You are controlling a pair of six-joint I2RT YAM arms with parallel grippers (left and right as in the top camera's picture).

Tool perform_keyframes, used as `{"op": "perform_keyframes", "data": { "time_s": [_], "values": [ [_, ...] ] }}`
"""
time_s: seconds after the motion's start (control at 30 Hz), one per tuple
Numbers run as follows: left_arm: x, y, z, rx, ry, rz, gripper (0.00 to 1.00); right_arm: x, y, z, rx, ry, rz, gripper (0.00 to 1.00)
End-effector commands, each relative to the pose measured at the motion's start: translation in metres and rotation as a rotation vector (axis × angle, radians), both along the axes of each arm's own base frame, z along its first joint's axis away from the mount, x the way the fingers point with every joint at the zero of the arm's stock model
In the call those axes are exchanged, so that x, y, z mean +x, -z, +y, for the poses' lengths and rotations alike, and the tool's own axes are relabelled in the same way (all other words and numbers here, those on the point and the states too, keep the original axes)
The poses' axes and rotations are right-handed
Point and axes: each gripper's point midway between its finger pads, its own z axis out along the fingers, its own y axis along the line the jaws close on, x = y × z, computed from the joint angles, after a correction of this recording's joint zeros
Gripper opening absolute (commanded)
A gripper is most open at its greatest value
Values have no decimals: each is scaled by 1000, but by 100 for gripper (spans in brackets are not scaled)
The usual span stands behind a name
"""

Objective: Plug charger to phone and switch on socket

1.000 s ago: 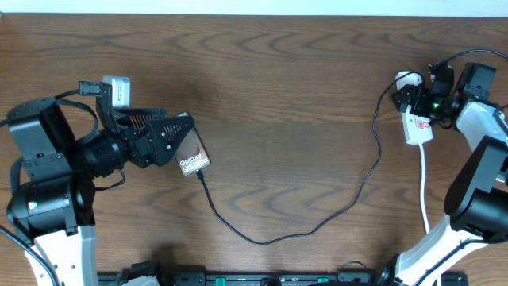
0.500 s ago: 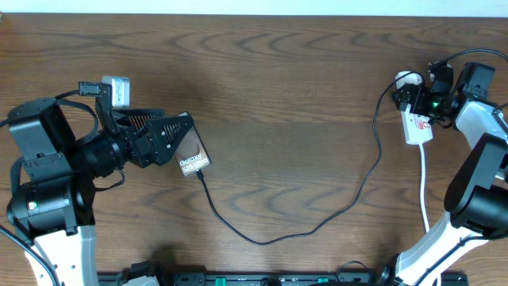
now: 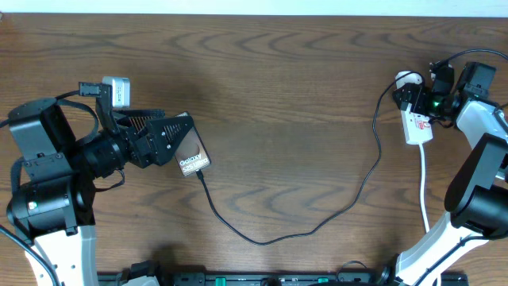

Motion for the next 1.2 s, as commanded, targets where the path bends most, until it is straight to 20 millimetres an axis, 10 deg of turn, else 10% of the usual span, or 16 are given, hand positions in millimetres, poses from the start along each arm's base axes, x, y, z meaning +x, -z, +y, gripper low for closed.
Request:
{"op": "perform_keyframes", "data": {
  "time_s": [0.0,1.17],
  "values": [
    [0,0,0,14,-1,-11,98,-9,13,20,97,-21,54,93],
    [0,0,0,13,-1,-9,98,-32,47,85,227,-40,138,91]
  ]
}}
